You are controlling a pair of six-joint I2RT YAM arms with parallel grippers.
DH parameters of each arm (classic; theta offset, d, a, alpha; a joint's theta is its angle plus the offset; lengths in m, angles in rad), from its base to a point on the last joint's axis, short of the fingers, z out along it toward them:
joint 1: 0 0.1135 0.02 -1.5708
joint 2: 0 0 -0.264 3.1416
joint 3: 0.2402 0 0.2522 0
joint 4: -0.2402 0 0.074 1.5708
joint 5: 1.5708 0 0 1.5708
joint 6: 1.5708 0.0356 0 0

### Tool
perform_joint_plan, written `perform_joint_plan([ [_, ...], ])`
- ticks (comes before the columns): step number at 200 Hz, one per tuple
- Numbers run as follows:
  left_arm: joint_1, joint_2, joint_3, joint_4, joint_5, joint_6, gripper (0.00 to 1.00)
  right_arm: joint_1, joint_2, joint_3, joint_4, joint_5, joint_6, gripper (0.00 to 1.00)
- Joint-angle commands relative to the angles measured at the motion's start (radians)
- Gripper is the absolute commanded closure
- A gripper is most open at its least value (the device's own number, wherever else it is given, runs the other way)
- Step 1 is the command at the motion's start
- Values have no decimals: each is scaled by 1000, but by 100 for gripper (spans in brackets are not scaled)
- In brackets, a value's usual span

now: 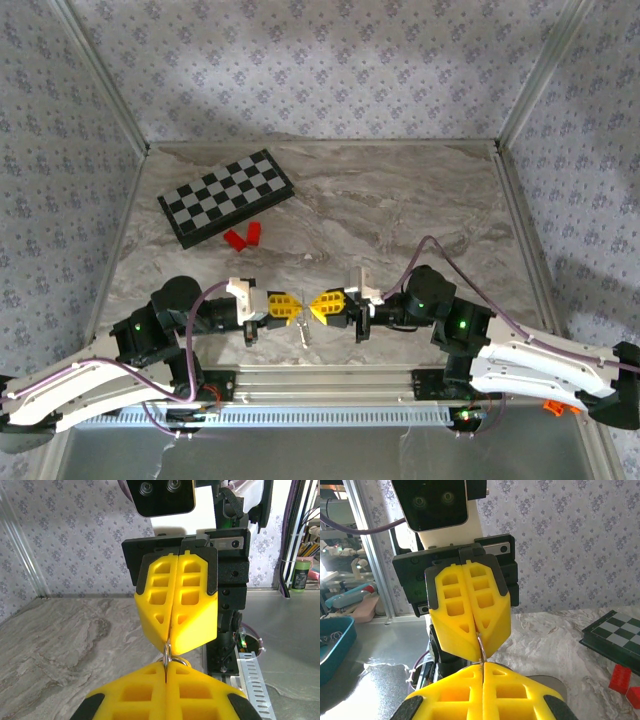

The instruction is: Put the keys on the keyring

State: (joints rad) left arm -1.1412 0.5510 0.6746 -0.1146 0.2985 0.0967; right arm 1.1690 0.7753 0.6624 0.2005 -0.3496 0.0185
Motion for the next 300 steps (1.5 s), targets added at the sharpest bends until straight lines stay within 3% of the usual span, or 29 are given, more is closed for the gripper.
perform_joint_plan([
  [1,-8,4,21,31,-2,14,100,-3,-11,-1,43,-15,12,100],
  [111,-9,53,47,5,9,7,100,5,-18,5,1,-6,-16,100],
  [300,-10,84,84,-34,-10,10,100,91,-11,34,-103,131,-162,100],
])
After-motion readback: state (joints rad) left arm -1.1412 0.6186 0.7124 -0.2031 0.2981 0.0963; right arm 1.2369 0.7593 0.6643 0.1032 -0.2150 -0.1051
